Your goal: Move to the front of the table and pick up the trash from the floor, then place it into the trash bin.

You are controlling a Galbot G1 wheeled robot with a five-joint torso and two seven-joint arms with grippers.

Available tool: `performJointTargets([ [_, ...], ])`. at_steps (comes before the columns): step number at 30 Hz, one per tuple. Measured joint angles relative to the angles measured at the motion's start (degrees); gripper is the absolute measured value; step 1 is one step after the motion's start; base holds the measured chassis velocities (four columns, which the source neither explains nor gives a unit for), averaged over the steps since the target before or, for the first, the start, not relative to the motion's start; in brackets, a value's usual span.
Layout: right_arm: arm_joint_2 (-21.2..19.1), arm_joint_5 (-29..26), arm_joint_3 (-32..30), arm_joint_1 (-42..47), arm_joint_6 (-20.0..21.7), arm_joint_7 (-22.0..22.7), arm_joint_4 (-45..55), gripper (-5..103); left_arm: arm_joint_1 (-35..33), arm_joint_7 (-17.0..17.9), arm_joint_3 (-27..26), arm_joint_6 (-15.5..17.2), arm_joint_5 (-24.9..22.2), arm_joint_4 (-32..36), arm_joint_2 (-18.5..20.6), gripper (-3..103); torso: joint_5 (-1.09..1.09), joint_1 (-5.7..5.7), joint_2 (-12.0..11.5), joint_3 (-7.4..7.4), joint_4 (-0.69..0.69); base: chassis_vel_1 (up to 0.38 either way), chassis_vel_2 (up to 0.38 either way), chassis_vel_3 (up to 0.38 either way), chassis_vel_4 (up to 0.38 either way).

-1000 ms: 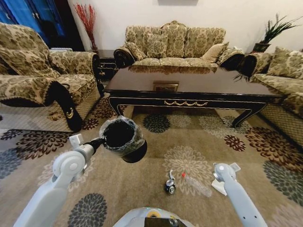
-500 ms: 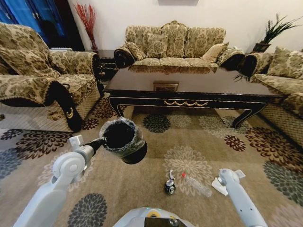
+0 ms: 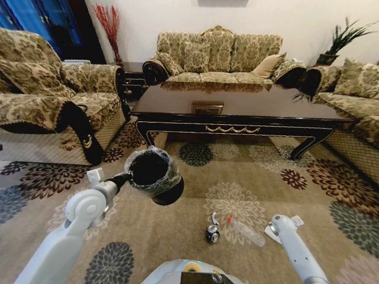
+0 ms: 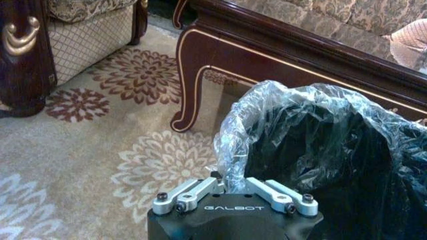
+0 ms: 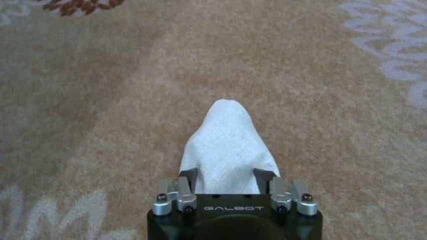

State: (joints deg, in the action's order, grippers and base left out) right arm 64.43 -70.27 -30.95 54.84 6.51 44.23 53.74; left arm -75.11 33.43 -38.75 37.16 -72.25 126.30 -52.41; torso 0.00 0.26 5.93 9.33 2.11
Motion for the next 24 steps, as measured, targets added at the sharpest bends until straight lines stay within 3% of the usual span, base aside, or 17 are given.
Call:
performJointTargets([
  [2,0.1,0.2,0.0,0.1,0.0,0.0,0.0,59,0.1,0.0,0.1,0.0,0.0,-0.1,0.0,3,0.00,0.00,0.0,0.00,0.00,0.000,0.000,0.000,0.000],
  [6,0.2,1.1,0.0,0.4,-0.1,-0.1,0.0,43,0.5,0.0,0.4,0.0,0.0,-0.5,-0.1,3,0.00,0.00,0.0,0.00,0.00,0.000,0.000,0.000,0.000],
  [11,0.1,1.6,0.1,0.5,-0.1,-0.1,0.0,35,0.6,0.0,0.6,0.0,0.0,-0.6,-0.3,3,0.00,0.00,0.0,0.00,0.00,0.000,0.000,0.000,0.000],
  [13,0.0,2.3,0.1,0.8,-0.3,-0.3,0.0,23,0.7,0.0,0.8,0.0,0.0,-0.6,-0.4,3,0.00,0.00,0.0,0.00,0.00,0.000,0.000,0.000,0.000],
  [15,0.0,2.5,0.1,1.0,-0.4,-0.3,0.1,23,0.7,0.0,0.8,0.0,0.0,-0.6,-0.4,3,0.01,0.00,0.0,0.00,0.00,0.000,0.000,0.000,0.000],
  [18,-0.4,3.1,0.1,1.6,-0.6,-0.3,1.3,12,0.8,0.0,0.8,-0.1,0.0,-0.6,-0.5,3,0.00,0.00,0.0,0.00,0.00,0.000,0.000,0.000,0.000],
  [24,-1.1,4.1,0.1,3.2,-1.0,-0.3,4.3,2,0.9,0.0,1.0,-0.1,0.0,-0.5,-0.6,3,0.01,0.00,0.0,0.00,0.00,0.000,0.000,0.000,0.000],
])
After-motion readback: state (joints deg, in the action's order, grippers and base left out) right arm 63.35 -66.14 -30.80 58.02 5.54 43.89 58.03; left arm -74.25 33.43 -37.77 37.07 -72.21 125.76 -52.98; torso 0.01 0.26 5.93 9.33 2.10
